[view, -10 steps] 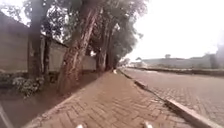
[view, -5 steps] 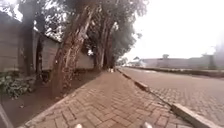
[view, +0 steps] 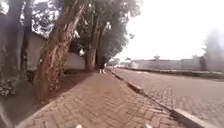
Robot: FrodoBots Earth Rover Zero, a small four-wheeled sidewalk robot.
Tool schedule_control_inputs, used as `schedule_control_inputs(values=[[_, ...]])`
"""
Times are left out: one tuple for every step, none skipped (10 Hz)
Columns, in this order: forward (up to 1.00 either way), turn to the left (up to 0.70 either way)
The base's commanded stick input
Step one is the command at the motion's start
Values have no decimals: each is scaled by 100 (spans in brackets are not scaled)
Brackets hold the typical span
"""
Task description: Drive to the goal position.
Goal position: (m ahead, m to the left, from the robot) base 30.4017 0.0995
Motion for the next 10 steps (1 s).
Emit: schedule_control_inputs(values=[[50, 0], [50, 0], [50, 0], [50, 0], [50, 0], [50, 0], [50, 0], [50, 0], [50, 0], [50, 0]])
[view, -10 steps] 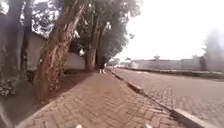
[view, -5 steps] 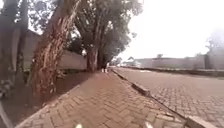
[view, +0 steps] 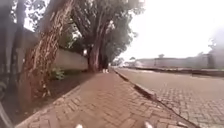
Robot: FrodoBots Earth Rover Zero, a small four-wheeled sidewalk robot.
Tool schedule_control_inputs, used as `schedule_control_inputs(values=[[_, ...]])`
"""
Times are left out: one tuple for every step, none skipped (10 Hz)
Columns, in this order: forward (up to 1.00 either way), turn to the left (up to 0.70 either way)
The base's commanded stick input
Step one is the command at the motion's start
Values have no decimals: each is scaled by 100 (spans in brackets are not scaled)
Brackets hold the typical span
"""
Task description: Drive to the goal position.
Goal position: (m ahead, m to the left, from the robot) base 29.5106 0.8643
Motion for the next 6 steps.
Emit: schedule_control_inputs(values=[[50, 0], [50, 0], [50, 0], [50, 0], [50, 0], [50, 2]])
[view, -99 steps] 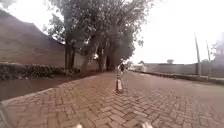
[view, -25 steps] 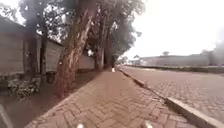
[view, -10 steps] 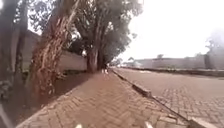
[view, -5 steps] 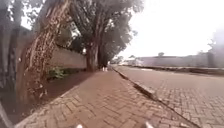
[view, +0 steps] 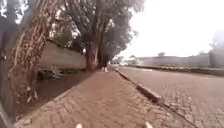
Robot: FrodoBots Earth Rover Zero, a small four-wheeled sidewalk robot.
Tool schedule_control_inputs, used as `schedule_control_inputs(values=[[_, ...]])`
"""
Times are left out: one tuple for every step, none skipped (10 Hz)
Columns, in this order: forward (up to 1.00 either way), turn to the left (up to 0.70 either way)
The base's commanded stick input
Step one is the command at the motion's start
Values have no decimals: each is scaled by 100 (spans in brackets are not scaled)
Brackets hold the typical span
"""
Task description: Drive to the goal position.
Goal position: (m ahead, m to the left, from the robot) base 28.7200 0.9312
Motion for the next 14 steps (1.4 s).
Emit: schedule_control_inputs(values=[[50, 4], [50, 7], [50, 9], [50, 8], [50, 4], [50, 0], [50, 4], [50, 8], [50, 4], [50, 10], [50, 10], [50, 5], [50, 0], [50, 0]])
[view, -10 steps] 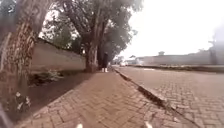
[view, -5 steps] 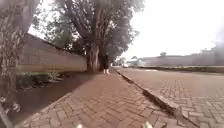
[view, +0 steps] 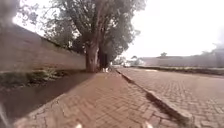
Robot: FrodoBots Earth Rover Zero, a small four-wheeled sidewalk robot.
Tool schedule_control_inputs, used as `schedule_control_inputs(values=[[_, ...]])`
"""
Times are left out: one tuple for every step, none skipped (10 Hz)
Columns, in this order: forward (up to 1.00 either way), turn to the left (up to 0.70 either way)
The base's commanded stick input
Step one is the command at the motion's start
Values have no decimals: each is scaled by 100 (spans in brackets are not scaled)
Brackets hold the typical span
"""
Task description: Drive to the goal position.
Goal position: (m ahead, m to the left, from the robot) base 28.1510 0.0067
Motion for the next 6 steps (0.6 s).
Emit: schedule_control_inputs(values=[[50, 0], [50, 0], [50, 0], [50, 0], [50, 0], [50, 0]])
